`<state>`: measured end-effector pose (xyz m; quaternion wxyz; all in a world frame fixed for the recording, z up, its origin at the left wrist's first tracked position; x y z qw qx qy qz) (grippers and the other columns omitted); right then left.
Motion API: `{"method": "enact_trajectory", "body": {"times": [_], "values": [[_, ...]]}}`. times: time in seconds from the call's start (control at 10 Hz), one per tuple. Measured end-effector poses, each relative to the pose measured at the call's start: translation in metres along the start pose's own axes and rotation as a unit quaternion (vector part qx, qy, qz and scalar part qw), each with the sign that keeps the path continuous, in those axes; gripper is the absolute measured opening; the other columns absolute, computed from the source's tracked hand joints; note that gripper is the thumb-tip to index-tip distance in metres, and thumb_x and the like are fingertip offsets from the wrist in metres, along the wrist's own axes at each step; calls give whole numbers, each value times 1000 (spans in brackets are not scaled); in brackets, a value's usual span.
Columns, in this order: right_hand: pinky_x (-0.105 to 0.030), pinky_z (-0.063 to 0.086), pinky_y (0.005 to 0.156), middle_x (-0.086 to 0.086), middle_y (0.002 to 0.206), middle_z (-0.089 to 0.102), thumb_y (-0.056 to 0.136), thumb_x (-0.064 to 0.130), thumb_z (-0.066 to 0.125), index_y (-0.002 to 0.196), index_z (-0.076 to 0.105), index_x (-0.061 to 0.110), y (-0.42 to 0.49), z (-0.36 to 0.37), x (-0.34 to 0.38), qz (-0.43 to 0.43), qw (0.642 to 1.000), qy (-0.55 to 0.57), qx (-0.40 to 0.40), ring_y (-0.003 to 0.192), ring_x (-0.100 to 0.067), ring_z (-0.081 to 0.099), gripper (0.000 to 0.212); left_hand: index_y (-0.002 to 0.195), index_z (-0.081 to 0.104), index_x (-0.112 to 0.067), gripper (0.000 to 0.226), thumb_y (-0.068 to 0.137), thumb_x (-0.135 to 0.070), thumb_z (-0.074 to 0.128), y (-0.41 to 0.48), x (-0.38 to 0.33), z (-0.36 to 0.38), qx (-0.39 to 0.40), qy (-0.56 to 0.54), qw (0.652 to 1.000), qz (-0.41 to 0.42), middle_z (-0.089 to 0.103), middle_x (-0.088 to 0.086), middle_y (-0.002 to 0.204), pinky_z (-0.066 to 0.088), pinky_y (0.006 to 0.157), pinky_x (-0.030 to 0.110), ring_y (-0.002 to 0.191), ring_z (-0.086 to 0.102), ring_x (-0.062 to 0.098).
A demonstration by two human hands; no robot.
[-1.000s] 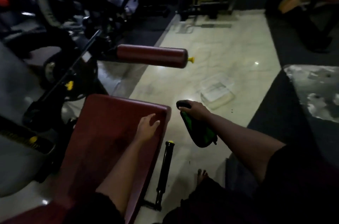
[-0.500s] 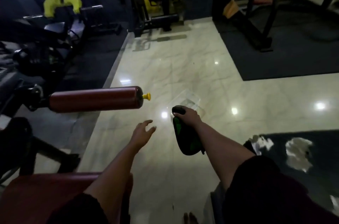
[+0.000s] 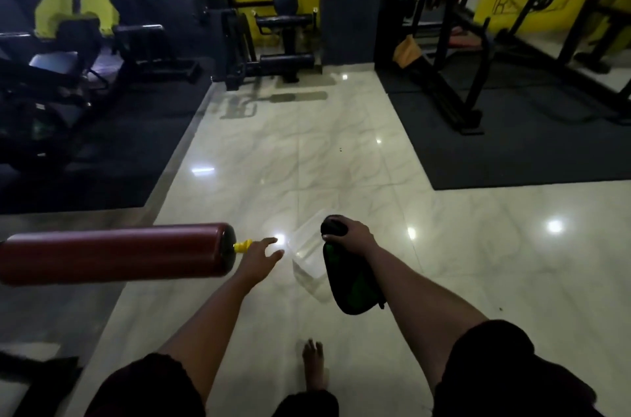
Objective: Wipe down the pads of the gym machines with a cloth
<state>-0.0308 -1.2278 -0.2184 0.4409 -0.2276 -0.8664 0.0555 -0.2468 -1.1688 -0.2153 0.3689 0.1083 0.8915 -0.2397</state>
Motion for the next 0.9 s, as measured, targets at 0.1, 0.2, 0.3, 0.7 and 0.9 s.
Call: {"method": "enact_trajectory", "body": {"times": [0.1,0.2,0.3,0.7,0.9], "values": [[-34,42,97,-14,127,53,79,38,71,132,48,31,71,-7,10,5,1000,-14,-1,119,-29,51,58,133,48,-15,44,91,-26,56,76,-12,-10,2,-7,1000,-12,42,17,137,35,107,35,128,43,30],[-35,42,97,-15,127,49,80,38,70,135,45,30,115,-10,18,11,1000,-12,-2,118,-30,51,61,134,47,-14,45,92,-26,56,125,-19,-17,13,-4,1000,-22,44,18,137,35,105,34,127,44,29],[-32,42,94,-13,125,49,80,39,70,135,44,29,176,-12,25,5,1000,-19,3,117,-28,51,62,133,47,-13,44,92,-25,56,185,-27,-26,25,-18,999,-40,45,19,136,36,105,35,127,44,29],[-26,37,93,-10,127,58,92,23,55,127,55,16,314,-19,-7,77,997,-14,14,118,-23,52,36,136,44,-15,45,93,-25,54,312,-39,-16,32,-50,994,-91,43,15,139,33,106,34,129,41,27],[-24,42,86,-5,115,66,91,22,54,113,66,17,331,-34,6,73,997,24,7,106,-19,59,25,132,48,-15,43,91,-24,56,330,-56,-10,19,-77,992,-93,46,17,136,35,107,36,126,44,28]]}}
Point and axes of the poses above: each hand's wrist, its own y-axis towards the middle knuckle, its own z-axis out of the palm, x = y × z, the point moved 6 cm from there along y, towards the middle knuckle
